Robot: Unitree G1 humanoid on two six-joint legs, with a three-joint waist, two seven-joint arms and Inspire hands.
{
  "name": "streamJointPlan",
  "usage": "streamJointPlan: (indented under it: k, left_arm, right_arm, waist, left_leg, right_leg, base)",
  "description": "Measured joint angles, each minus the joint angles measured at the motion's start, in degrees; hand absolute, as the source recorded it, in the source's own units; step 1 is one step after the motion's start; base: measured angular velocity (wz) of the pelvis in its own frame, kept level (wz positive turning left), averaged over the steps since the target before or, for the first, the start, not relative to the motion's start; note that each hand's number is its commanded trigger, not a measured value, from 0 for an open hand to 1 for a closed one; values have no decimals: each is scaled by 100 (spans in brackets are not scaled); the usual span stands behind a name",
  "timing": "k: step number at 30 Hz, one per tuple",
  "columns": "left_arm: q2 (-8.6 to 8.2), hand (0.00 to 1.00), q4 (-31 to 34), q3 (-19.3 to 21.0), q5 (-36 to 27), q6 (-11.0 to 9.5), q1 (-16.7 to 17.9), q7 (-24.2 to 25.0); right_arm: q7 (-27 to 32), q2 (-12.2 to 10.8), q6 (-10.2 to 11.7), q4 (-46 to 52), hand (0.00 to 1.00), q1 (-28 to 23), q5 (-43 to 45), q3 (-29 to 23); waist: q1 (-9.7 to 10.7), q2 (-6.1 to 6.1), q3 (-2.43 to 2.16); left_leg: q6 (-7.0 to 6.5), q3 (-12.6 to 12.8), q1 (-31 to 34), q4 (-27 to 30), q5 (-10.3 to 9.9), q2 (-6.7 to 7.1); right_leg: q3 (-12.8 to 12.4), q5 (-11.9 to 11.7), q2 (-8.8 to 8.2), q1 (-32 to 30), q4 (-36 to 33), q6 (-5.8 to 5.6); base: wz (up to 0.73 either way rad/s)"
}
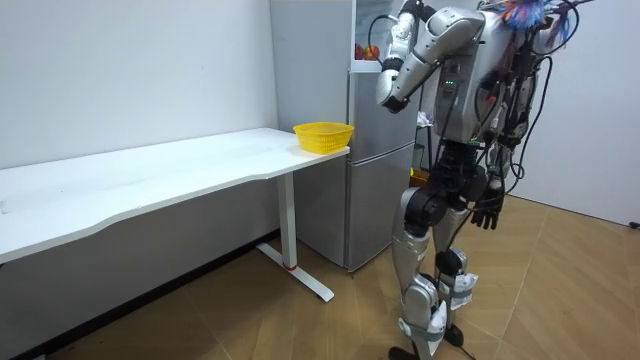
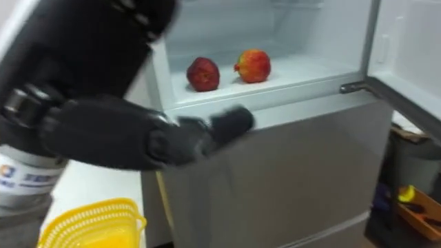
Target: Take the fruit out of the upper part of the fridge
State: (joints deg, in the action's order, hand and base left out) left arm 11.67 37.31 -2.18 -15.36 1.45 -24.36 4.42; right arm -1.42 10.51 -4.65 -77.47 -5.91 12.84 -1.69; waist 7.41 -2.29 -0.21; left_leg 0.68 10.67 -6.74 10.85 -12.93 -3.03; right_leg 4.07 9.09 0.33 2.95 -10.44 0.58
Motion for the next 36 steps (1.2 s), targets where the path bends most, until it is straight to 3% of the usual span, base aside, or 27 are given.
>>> streamJointPlan:
  k: [3,7,9,12,16,18,21,26,29,31,32,34,35,36]
  left_arm:
    - [-4,0,10,369,292,-144,74,-435]
    - [-49,0,157,1064,615,-447,514,-1023]
    - [-50,0,185,1392,673,-499,685,-1281]
    - [-50,0,202,1879,896,-672,873,-1715]
    - [-38,0,202,2581,925,-963,1145,-2433]
    - [-23,0,199,3077,912,-1057,1491,-2782]
    - [-38,0,151,3413,934,-1182,1986,-3147]
    - [-141,0,-337,3536,1041,-1296,2968,-3664]
    - [-214,0,-725,3594,736,-1303,3411,-3928]
    - [-206,0,-1490,3645,-73,-1351,3918,-3866]
    - [-204,0,-1773,3631,-334,-1331,3992,-3835]
    - [-219,0,-3112,3419,-1353,-1017,4173,-3662]
    - [-233,0,-3474,3339,-1551,-968,4204,-3606]
    - [-246,0,-4309,3153,-1808,-890,4270,-3472]
  right_arm:
    - [38,-59,6,-35,0,-127,-8,-19]
    - [145,-118,37,-17,0,-243,-1,-26]
    - [156,-119,98,-2,0,-256,53,-32]
    - [193,-161,169,2,0,-275,116,-202]
    - [346,-175,264,115,0,-375,111,-209]
    - [375,-176,316,271,0,-471,108,-280]
    - [381,-176,388,380,0,-539,74,-324]
    - [373,-179,386,364,0,-548,126,-323]
    - [369,-178,370,389,0,-606,124,-328]
    - [361,-151,244,412,0,-644,81,-422]
    - [338,-140,200,418,0,-653,74,-422]
    - [167,-131,16,406,0,-668,78,-425]
    - [118,-136,-35,411,0,-657,107,-431]
    - [82,-152,-97,408,0,-642,151,-482]
  waist:
    - [-167,61,-25]
    - [-414,106,-31]
    - [-532,72,-44]
    - [-674,74,-44]
    - [-993,64,-16]
    - [-1111,26,-18]
    - [-1185,-4,2]
    - [-1245,-42,7]
    - [-1269,-71,-13]
    - [-1245,-89,-16]
    - [-1248,-78,-31]
    - [-1220,-119,-38]
    - [-1238,-103,-38]
    - [-1240,-85,-36]
  left_leg:
    - [4,-127,-13,-3,25,27]
    - [8,-201,-65,-5,29,31]
    - [8,-260,-63,-5,29,42]
    - [8,-445,-89,-12,29,88]
    - [8,-466,-166,-45,29,104]
    - [7,-493,-189,-48,29,115]
    - [7,-622,-193,-42,28,151]
    - [3,-784,-123,-16,30,193]
    - [1,-838,-78,-23,29,197]
    - [-1,-918,-78,-33,30,207]
    - [-1,-944,-79,-32,31,211]
    - [-1,-957,-95,-31,31,217]
    - [-4,-941,-102,-37,33,218]
    - [-6,-920,-117,-42,35,217]
  right_leg:
    - [81,64,-29,17,-61,5]
    - [172,79,-44,124,-29,18]
    - [231,87,-59,141,-27,16]
    - [399,136,-107,234,-28,-3]
    - [409,165,-113,317,-20,-13]
    - [432,191,-123,348,-22,-19]
    - [547,240,-159,401,-29,-34]
    - [712,263,-212,422,-35,-51]
    - [724,275,-212,382,-33,-52]
    - [754,285,-227,369,-59,-45]
    - [758,288,-228,374,-60,-46]
    - [768,295,-230,400,-47,-48]
    - [749,305,-229,401,-58,-48]
    - [741,316,-236,399,-81,-46]
  base:
    - [17]
    - [10]
    - [12]
    - [26]
    - [6]
    - [9]
    - [22]
    - [18]
    - [6]
    - [0]
    - [5]
    - [5]
    - [0]
    - [-7]
